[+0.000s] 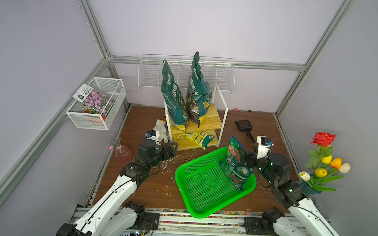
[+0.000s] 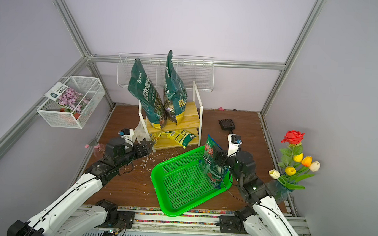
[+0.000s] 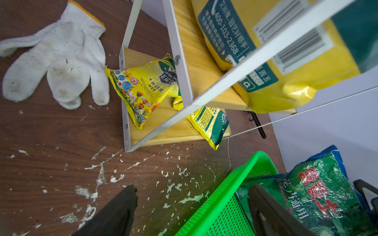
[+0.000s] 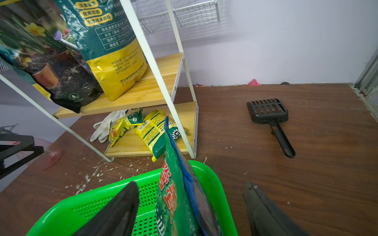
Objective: Take down the fertilizer bag from the shelf
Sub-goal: Place the fertilizer bag in the storage box, then pick up the fertilizer bag from the shelf.
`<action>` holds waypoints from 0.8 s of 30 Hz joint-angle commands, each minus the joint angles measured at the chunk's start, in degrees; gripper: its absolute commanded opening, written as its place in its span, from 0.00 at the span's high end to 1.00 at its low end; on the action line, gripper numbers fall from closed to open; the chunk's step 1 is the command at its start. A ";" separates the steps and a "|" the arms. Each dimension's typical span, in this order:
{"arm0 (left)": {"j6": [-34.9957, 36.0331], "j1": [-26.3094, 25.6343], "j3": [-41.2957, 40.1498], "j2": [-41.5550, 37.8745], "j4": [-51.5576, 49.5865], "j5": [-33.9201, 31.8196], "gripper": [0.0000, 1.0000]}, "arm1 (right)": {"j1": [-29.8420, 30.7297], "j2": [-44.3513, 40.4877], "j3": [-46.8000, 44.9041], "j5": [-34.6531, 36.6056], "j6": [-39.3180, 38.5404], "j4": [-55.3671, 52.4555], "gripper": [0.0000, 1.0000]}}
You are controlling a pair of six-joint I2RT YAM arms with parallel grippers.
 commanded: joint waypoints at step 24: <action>11.21 0.00 5.48 -2.21 -1.38 -8.44 0.03 | 4.09 27.45 39.19 -9.09 -6.33 -7.53 0.12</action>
